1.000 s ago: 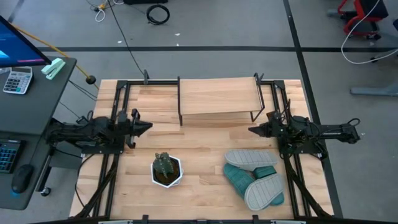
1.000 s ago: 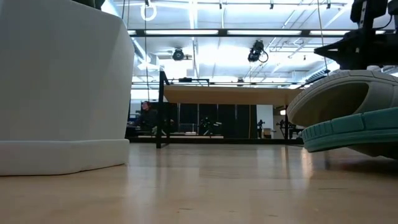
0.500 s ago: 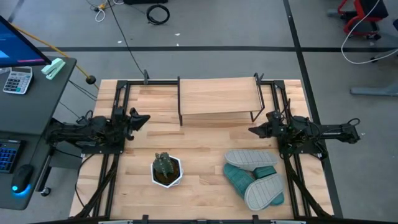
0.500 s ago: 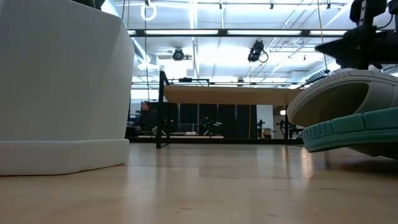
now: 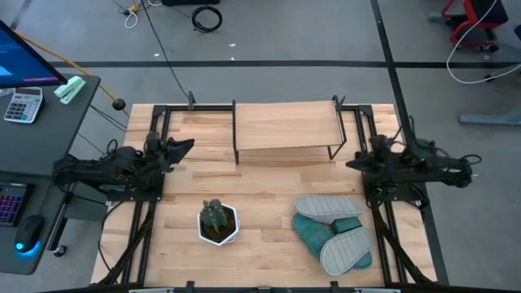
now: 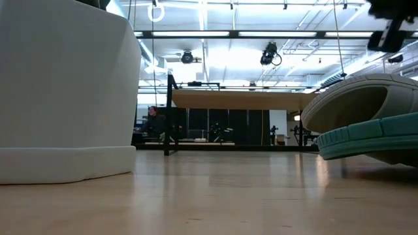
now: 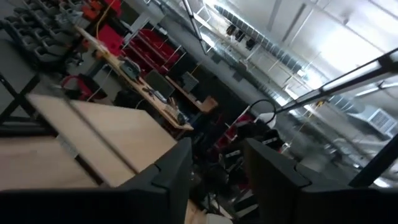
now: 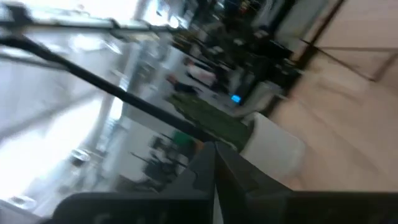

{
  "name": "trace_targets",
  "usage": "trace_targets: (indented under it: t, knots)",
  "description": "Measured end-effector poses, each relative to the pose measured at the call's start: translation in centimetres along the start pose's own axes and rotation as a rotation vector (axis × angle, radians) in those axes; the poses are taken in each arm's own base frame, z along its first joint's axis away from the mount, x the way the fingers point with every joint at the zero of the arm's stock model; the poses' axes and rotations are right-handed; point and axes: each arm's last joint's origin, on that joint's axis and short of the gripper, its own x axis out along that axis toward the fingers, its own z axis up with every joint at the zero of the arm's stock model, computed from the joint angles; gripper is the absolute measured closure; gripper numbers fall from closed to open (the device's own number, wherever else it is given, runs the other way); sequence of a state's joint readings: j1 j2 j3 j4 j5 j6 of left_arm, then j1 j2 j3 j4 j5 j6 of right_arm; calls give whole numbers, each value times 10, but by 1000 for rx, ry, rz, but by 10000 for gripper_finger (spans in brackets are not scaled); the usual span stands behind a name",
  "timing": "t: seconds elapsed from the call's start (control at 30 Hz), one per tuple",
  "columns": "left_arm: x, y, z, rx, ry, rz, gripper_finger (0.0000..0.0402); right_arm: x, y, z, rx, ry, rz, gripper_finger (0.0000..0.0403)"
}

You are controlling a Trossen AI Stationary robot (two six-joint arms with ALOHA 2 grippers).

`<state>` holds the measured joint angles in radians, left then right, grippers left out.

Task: Pick and place slides into the shelf
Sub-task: Put the top gray slide on the shelf

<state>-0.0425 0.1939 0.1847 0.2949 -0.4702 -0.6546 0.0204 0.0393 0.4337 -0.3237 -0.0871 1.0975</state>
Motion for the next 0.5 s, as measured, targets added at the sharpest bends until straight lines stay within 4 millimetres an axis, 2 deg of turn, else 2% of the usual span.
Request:
trace_targets:
  t: [0.23,0.33,0.5]
  knots:
    - [36,-36,15,76,76,25,231,-24,39,17,-135,165,-197,387]
    - [54,-49,16,106,155,35,226,-25,50,21,-179,277,-260,378]
    - [80,-68,17,179,309,86,219,-17,54,20,-217,523,-407,353]
